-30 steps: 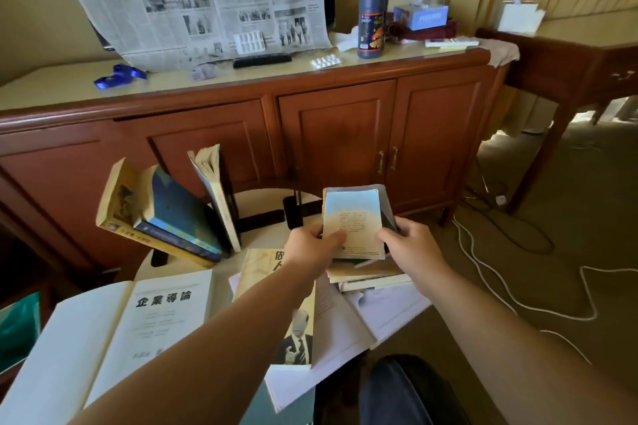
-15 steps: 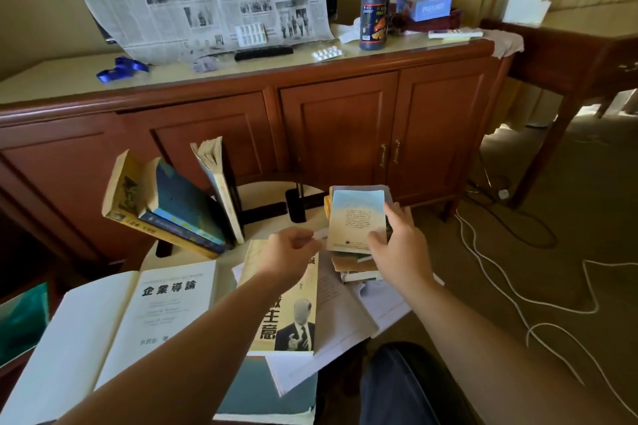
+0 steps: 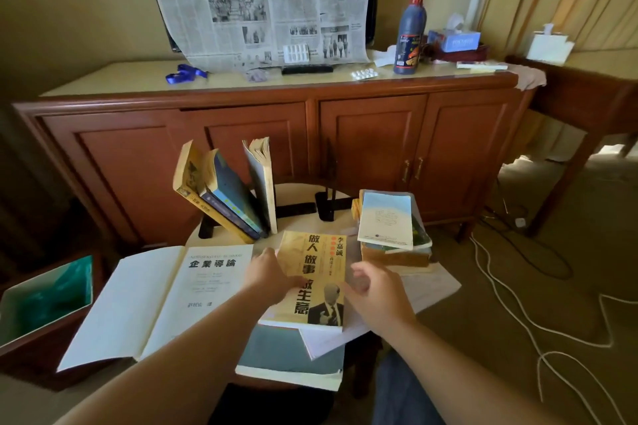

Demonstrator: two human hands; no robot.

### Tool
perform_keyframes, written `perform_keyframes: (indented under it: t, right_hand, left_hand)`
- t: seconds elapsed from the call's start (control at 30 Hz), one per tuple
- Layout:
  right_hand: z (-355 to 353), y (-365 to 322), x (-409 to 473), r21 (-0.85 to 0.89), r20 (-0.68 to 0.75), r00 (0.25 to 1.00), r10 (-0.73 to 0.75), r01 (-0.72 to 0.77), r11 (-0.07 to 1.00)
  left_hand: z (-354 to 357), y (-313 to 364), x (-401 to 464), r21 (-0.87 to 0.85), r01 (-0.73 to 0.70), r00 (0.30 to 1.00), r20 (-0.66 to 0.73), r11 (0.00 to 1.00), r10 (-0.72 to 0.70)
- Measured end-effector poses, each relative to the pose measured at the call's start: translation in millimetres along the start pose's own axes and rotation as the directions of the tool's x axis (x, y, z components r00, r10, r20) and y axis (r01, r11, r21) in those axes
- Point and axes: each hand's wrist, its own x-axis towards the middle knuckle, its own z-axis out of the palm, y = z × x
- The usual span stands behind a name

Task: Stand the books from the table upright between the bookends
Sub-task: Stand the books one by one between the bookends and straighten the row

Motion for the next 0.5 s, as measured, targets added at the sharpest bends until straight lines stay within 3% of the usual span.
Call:
perform_keyframes:
  t: [0.1, 0.27, 0.37, 0.5]
  right_hand:
    - [10, -5, 0, 0.051, 0.134, 0.989, 0.060, -0.067, 0.996]
    - [14, -11, 3, 0.095, 0.135, 0.984, 0.118, -0.131, 0.987]
    - [18, -17, 7, 0.161, 0.125, 0.983, 0.136, -0.155, 0.975]
    - [29, -34, 18, 0.218, 0.169, 0.982, 0.086, -0.122, 0.968]
  left_hand:
    - [-3, 3, -9, -0.080, 0.050, 0.998, 0.053, 0.996, -0.046]
    - [-4, -3, -11, -0.313, 0.087, 0.990, 0.132, 0.946, -0.048]
    - [-17, -8, -8, -0.613, 0.147, 0.973, 0.231, 0.777, -0.001]
    - [-37, -28, -5, -0.797, 0.222, 0.938, 0.332, 0.562, 0.099]
